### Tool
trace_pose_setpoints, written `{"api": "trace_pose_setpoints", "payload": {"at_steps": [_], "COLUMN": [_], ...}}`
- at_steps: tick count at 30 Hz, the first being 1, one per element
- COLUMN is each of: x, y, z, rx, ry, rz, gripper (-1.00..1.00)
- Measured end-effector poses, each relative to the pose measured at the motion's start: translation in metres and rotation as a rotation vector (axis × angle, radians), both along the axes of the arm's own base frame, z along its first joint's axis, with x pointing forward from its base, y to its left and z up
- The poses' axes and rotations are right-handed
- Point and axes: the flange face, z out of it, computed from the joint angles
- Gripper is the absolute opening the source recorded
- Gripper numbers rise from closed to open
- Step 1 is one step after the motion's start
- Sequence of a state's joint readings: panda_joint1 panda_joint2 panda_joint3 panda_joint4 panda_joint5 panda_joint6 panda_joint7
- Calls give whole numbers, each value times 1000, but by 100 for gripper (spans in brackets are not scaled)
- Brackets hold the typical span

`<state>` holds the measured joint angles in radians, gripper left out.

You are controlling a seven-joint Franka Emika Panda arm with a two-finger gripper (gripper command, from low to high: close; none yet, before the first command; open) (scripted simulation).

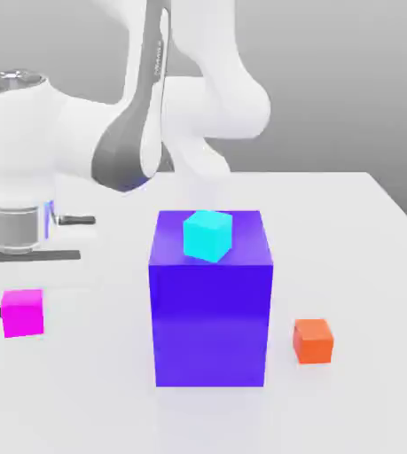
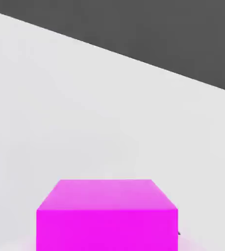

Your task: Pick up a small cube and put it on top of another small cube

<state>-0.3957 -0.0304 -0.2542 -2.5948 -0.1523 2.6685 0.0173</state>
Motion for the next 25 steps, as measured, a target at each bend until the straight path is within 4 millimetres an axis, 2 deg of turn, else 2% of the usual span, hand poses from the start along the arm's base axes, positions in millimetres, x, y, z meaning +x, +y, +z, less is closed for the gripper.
{"api": "trace_pose_setpoints", "payload": {"at_steps": [3, 5, 7, 8, 10, 16, 22, 23, 25], "x": [-46, -84, -128, -139, -145, -144, -148, -149, -149], "y": [-34, -50, -56, -56, -56, -58, -56, -55, -55], "z": [0, -7, -23, -29, -37, -62, -95, -99, -99], "rx": [21, 48, 92, 106, 117, 121, 119, 119, 119], "ry": [-3, 3, 27, 34, 35, 30, 38, 40, 40], "rz": [-22, -49, -96, -109, -117, -115, -121, -123, -123], "gripper": [-100, -100, -100, -100, -100, -100, -100, 100, 100]}}
